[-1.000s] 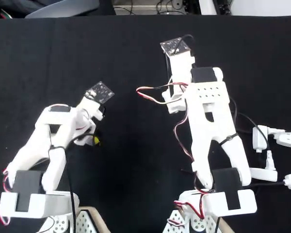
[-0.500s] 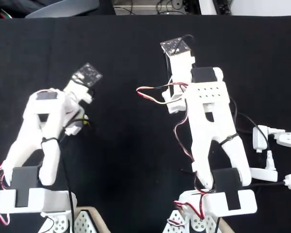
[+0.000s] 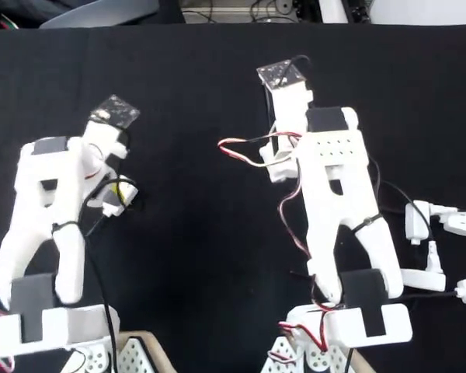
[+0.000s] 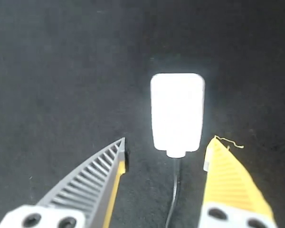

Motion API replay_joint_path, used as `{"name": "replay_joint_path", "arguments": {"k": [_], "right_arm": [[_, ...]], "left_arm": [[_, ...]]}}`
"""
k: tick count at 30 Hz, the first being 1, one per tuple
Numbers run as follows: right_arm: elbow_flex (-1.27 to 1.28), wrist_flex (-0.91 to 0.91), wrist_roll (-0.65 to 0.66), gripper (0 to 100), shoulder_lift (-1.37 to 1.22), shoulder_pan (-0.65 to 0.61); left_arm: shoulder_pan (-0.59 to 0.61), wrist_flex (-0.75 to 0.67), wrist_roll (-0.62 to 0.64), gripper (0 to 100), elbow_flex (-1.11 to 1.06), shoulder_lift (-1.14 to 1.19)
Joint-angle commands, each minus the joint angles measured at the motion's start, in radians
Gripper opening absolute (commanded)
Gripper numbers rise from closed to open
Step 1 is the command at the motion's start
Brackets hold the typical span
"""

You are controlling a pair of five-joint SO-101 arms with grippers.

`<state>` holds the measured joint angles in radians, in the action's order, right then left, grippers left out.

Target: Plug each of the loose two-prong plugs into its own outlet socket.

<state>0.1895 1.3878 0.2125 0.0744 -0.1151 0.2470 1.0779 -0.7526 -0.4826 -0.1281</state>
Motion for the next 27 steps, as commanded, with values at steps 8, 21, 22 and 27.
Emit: {"name": "replay_joint_path", "arguments": {"k": [8, 21, 22, 27], "right_arm": [[-0.048, 0.009, 0.011, 1.1, 0.012, 0.012], [-0.048, 0.009, 0.011, 1.1, 0.012, 0.012], [-0.048, 0.009, 0.011, 1.1, 0.012, 0.012], [-0.048, 0.009, 0.011, 1.1, 0.012, 0.012]], "left_arm": [[-0.045, -0.339, 0.034, 27, -0.183, -0.017], [-0.048, 0.008, 0.072, 27, 0.332, 0.450], [-0.042, 0.034, 0.057, 27, 0.366, 0.474], [-0.050, 0.155, 0.035, 11, 0.441, 0.503]]}}
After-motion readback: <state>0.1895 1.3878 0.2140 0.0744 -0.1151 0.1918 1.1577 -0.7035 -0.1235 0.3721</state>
